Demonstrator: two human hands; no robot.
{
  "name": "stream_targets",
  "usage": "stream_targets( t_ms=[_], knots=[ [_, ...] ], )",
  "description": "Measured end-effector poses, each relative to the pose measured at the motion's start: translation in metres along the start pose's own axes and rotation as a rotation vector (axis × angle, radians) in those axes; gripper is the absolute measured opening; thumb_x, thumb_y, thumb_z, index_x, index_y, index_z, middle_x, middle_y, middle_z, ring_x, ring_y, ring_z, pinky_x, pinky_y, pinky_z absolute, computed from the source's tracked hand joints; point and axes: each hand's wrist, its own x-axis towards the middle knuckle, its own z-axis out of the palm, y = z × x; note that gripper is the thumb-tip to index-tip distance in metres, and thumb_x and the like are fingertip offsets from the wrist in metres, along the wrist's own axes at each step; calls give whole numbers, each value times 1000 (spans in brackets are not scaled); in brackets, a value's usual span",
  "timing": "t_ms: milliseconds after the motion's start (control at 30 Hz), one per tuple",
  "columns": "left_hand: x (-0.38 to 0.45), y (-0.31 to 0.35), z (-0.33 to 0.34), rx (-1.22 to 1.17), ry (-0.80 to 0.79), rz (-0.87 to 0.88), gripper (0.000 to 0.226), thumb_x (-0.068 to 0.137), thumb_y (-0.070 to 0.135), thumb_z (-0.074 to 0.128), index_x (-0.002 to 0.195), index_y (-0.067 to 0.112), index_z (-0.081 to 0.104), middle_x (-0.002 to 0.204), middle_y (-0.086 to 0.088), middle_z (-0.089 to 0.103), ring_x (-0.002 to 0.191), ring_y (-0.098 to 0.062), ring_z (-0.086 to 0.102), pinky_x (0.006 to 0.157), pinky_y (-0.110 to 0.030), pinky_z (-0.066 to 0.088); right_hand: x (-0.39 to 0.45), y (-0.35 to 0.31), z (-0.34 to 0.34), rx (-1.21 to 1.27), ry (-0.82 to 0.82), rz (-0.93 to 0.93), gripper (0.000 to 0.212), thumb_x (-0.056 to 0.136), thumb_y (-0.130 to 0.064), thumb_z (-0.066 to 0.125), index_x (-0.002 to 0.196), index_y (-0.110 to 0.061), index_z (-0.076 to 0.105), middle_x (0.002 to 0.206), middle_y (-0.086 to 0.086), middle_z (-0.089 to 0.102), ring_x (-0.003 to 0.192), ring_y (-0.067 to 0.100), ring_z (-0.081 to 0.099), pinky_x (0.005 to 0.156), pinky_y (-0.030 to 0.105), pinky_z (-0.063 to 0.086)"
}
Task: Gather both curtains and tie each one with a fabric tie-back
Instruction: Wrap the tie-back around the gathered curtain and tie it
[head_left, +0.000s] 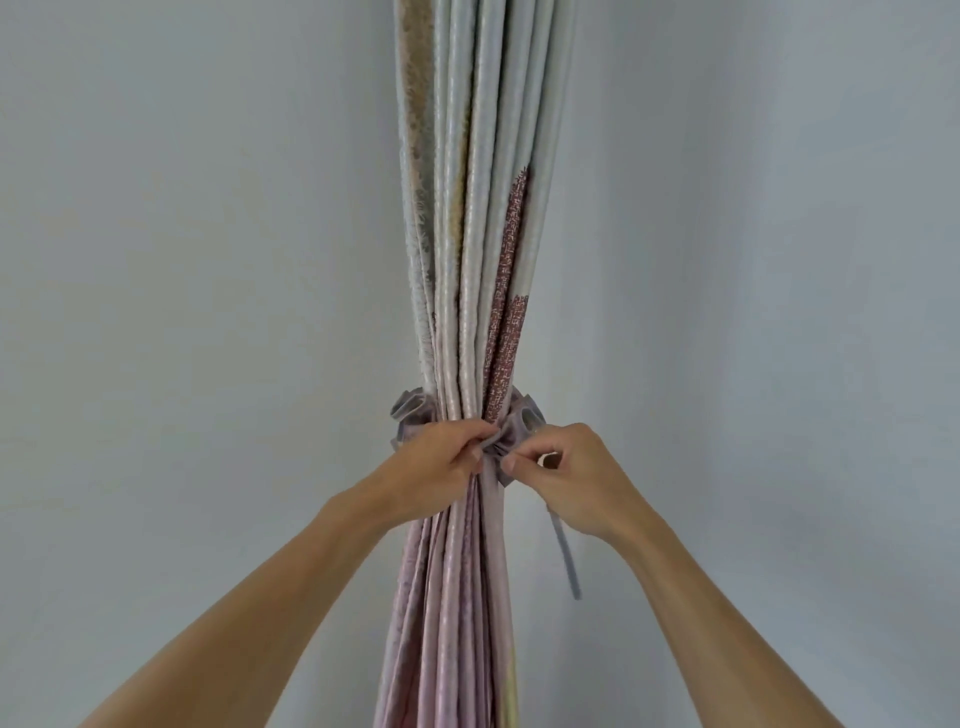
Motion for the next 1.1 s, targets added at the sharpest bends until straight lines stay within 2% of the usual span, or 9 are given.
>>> stream_targets(
  t_ms=[133,233,333,400,533,633,700,900,1100],
  knots=[
    [-4,1,-1,273,19,83,22,88,1,46,85,18,61,83,2,66,80,-20,62,72,-35,49,7,-16,14,44,-55,-114,22,88,-17,69,67,-16,74,65,-1,61,58,4,51,60,17,41],
    [-8,2,-7,-45,34,10,28,91,0,42,79,9,65,80,-1,70,81,-15,67,78,-28,52,12,-17,17,202,36,-142,30,94,-20,61,76,2,71,65,20,64,54,15,52,57,33,48],
    [-12,7,-22,-322,-11,-176,40,102,7,35,73,2,62,57,10,59,51,1,53,56,-12,41,17,-14,20,92,93,-173,9,88,-7,65,88,-12,72,64,-7,66,52,9,62,58,23,54],
    [-14,6,-33,-408,-73,-283,43,103,13,36,65,12,56,48,13,50,47,-4,41,50,-16,32,19,-17,28,-103,41,-248,16,84,-6,66,86,-22,65,67,-13,63,59,10,64,63,31,55],
    [-16,4,-50,-422,-155,-344,33,102,17,41,80,0,60,69,-9,56,52,-11,39,47,-22,30,27,-24,34,-279,26,-344,22,83,-6,65,74,-24,54,74,-12,54,67,16,59,67,42,53],
    [-19,3,-54,-480,-24,-356,28,97,14,53,84,-5,69,76,-20,67,47,-11,43,48,-24,34,29,-25,32,-163,35,-277,22,79,-1,68,68,-19,60,77,-2,60,66,20,64,65,42,56],
    [-19,-2,-54,-524,152,-395,16,90,13,64,85,2,75,77,-18,73,43,-9,51,50,-25,41,28,-26,31,-71,37,-183,25,76,-1,73,64,-21,63,71,-3,65,62,13,66,60,29,56],
    [-20,-9,-66,-413,181,-447,11,74,-3,74,75,7,77,61,-14,68,55,-22,60,62,-40,48,26,-31,47,-18,-55,-167,25,74,1,72,64,-21,69,62,-7,67,55,5,61,56,17,49],
    [-27,-7,-78,29,216,-113,26,67,-15,58,69,6,74,66,-10,71,56,-21,68,58,-43,61,33,-33,59,34,0,-165,31,84,-5,67,70,-32,63,69,-8,68,57,7,65,60,22,55]
  ],
)
